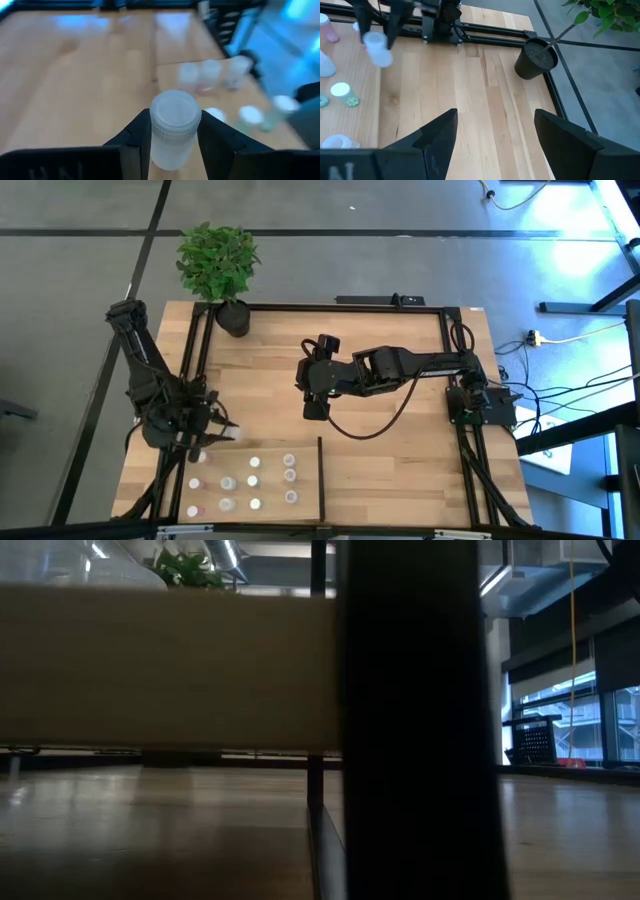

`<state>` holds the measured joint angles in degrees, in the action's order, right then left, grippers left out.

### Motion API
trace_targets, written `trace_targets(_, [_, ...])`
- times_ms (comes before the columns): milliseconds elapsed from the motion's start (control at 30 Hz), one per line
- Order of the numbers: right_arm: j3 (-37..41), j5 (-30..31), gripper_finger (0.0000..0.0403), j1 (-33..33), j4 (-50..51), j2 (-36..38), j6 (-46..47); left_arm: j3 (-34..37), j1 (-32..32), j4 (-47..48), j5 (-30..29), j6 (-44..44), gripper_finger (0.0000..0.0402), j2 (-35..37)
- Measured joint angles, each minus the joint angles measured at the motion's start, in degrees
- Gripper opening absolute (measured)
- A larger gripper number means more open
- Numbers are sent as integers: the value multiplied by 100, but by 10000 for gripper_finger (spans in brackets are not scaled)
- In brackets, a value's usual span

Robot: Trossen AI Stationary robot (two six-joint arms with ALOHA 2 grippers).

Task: Pick and place medicine bottles onto shelf by color
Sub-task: Put the white pill bottle on the shelf aligned with the other white pill bottles

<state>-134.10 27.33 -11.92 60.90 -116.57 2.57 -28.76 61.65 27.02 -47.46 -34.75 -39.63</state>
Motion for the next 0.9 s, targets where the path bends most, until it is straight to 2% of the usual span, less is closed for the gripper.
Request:
trace_targets(133, [0,0,265,1,0,0,-1,591,2,-1371,510,646,114,272])
trace_targets(200, [0,0,265,1,0,0,-1,774,2,-1639,667,744,114,328])
trace_targets(433, [0,0,265,1,-1,0,-1,1013,2,-1657,970,583,114,324])
trace_targets(900, [0,0,265,2,-9,0,-2,1024,0,-1704,1523,371,114,64])
